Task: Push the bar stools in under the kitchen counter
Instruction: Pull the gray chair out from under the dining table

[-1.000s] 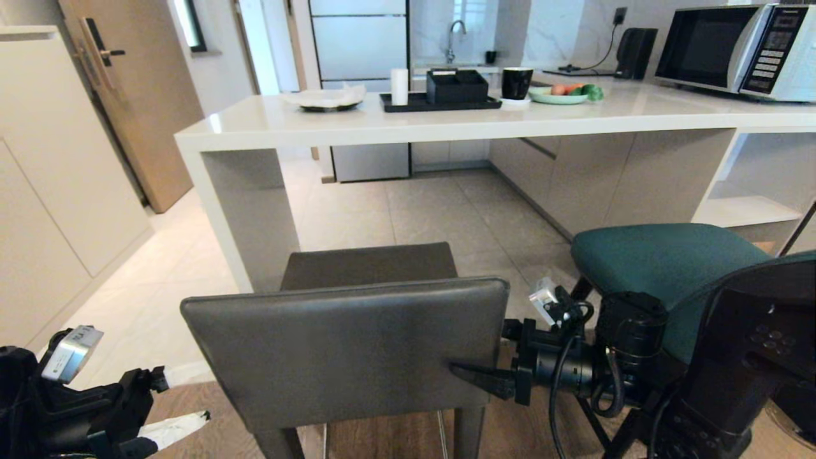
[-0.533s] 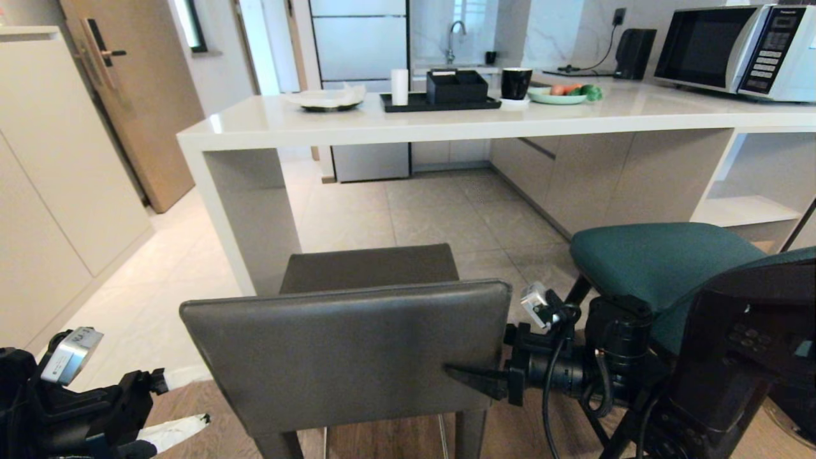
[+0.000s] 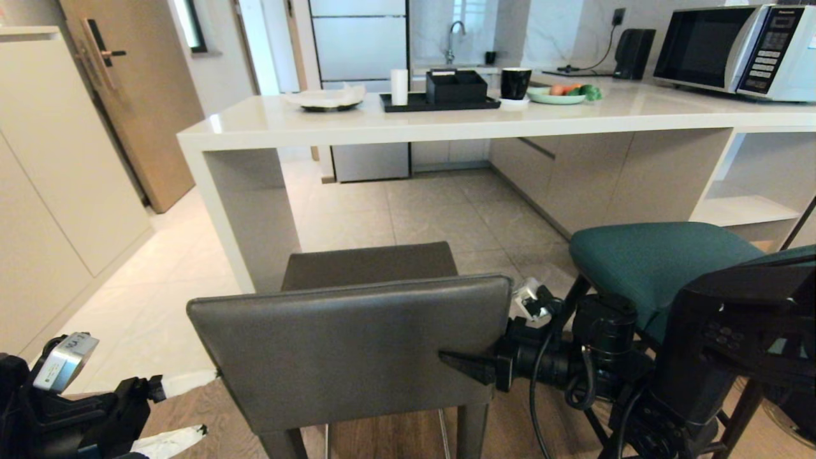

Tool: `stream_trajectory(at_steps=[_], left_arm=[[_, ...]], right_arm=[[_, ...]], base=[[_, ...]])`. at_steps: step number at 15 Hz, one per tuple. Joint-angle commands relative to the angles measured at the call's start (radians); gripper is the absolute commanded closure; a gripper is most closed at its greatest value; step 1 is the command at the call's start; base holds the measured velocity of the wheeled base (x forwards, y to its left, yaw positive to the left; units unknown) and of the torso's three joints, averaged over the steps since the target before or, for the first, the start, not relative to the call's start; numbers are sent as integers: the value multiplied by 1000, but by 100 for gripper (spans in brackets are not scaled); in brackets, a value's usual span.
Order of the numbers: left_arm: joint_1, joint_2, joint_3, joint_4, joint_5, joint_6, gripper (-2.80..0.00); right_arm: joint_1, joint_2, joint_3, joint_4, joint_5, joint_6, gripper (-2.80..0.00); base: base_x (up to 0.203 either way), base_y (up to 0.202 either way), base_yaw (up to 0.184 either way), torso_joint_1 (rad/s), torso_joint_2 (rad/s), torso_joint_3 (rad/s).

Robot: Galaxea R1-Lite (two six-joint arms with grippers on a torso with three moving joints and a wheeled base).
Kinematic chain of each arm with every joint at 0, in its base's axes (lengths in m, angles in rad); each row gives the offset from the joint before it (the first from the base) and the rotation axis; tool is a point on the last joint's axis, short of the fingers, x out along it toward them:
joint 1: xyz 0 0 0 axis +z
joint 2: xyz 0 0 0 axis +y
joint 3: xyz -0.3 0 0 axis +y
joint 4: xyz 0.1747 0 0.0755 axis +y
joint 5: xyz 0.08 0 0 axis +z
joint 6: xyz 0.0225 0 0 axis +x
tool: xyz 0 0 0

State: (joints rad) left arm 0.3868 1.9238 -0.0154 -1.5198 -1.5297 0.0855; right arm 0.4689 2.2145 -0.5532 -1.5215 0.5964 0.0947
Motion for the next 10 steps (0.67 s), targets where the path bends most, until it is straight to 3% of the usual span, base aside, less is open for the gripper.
stream_trajectory(at_steps=[1, 3, 10], left_arm=[[6, -12, 0, -10, 0, 1, -280], [15, -8, -5, -10, 0, -1, -280], [267, -61, 15, -10, 0, -7, -280]], right_arm=[[-5, -4, -5, -9, 3, 0, -280], [-7, -29, 5, -9, 6, -1, -280], [5, -351, 269, -9, 21, 28, -280]], base=[[0, 0, 0, 0, 0, 0], [0, 0, 0, 0, 0, 0], [0, 0, 0, 0, 0, 0]])
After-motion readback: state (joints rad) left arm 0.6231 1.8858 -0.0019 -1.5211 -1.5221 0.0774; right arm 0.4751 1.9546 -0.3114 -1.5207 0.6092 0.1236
